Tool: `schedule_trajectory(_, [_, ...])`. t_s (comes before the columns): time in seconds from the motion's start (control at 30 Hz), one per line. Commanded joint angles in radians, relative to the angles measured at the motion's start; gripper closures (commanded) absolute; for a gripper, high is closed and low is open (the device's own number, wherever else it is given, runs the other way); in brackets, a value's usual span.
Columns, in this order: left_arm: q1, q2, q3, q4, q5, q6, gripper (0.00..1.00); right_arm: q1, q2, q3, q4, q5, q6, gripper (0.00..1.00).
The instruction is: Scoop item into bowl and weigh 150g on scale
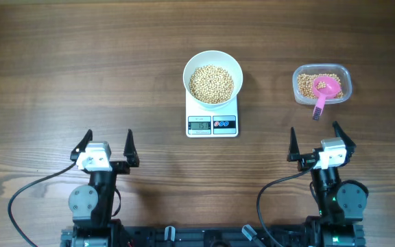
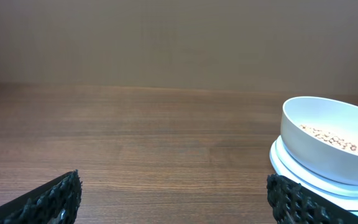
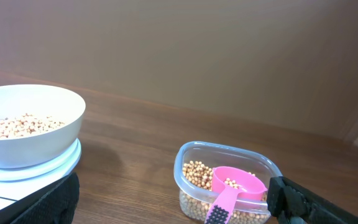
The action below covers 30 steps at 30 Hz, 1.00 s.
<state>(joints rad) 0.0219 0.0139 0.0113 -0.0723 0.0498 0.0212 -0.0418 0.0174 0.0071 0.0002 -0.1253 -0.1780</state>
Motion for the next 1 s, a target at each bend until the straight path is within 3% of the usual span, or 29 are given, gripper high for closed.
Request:
schedule_trajectory(0.0, [-0.005, -0.011, -0.006, -0.006, 0.008, 0.001, 0.00, 0.005, -0.013, -0.002, 0.005, 0.014, -0.003, 0.00])
schedule_trajectory(0.97, [-0.005, -0.011, -0.006, -0.002, 0.019, 0.000, 0.00, 0.005, -0.013, -0.002, 0.005, 0.014, -0.003, 0.00])
